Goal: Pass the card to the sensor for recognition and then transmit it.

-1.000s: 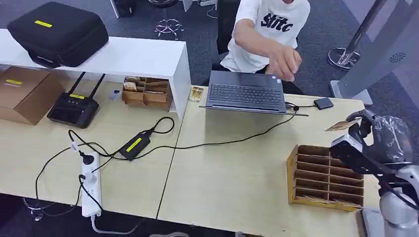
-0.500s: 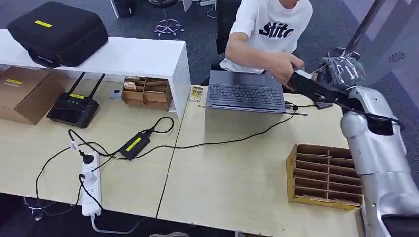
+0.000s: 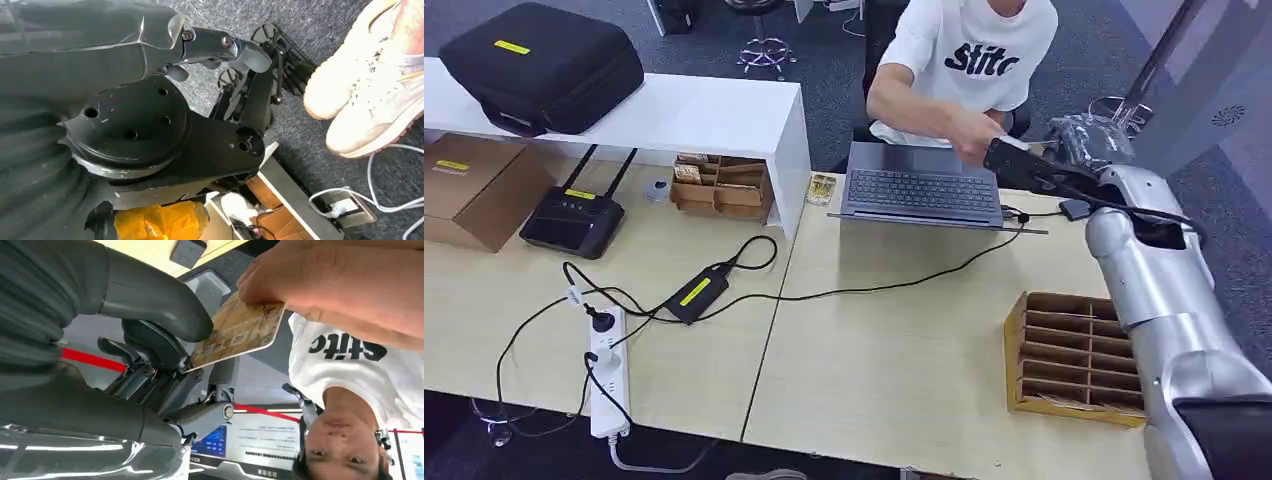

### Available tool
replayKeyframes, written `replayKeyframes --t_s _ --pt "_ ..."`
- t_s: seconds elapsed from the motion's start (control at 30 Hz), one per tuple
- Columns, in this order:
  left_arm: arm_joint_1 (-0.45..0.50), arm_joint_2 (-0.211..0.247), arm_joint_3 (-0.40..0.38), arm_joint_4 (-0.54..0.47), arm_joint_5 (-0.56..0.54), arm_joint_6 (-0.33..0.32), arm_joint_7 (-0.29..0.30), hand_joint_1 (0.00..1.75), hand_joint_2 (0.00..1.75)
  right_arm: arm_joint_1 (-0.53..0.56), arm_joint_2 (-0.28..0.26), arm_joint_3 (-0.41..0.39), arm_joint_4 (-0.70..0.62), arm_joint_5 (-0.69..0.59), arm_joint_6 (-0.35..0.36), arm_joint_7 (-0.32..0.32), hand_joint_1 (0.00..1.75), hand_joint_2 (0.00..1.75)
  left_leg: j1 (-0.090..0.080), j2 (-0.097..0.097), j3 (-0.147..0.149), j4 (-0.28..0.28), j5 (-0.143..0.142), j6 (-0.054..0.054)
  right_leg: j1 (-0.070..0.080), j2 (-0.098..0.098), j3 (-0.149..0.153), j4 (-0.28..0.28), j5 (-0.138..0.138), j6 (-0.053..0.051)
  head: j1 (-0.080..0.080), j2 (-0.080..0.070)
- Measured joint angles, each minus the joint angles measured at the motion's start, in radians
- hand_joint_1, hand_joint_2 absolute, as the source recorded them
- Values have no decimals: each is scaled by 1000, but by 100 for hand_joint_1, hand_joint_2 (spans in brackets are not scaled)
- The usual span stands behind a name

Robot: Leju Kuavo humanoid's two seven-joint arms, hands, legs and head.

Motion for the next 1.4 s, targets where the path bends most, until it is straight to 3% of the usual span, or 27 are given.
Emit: replayKeyframes --t_s 0.03,0.07,0.43,0.47,0.7,1.0,1.03,1.4 --pt "0 0 0 0 0 1 0 0 175 0 1 0 3 3 -1 -3 28 175 0 0 0 0 0 0 0 0 0 0 0 0 0 0" --pt "0 0 0 0 2 2 0 0 175 -1 2 -1 7 10 -2 -6 0 175 0 0 0 0 0 0 0 0 0 0 0 0 0 0" --pt "0 -1 0 0 14 7 2 0 175 17 9 -25 11 66 -3 -27 0 175 0 0 0 0 0 0 0 1 -1 0 0 0 0 0" --pt "0 0 0 0 15 7 2 0 175 19 9 -26 11 66 -3 -30 0 0 0 0 0 0 0 0 0 1 -1 0 0 0 0 0" --pt "0 -2 0 0 24 8 -2 0 175 58 9 -39 -33 72 -22 -53 0 0 0 0 0 0 0 0 0 1 -1 0 0 0 0 0" --pt "3 -11 0 0 27 11 -21 0 175 210 -42 -93 -270 -15 -35 -119 0 0 0 1 0 0 -1 0 0 1 -1 -1 0 0 0 0" --pt "3 -13 0 0 27 11 -21 0 175 235 -49 -102 -304 -29 -36 -124 0 175 0 0 0 0 -1 0 0 0 -1 -1 0 0 0 0" --pt "7 -34 12 0 27 19 -56 0 175 595 -129 -225 -768 -133 -112 -190 0 175 0 0 -1 0 -3 1 0 0 -1 -2 -2 1 0 0"
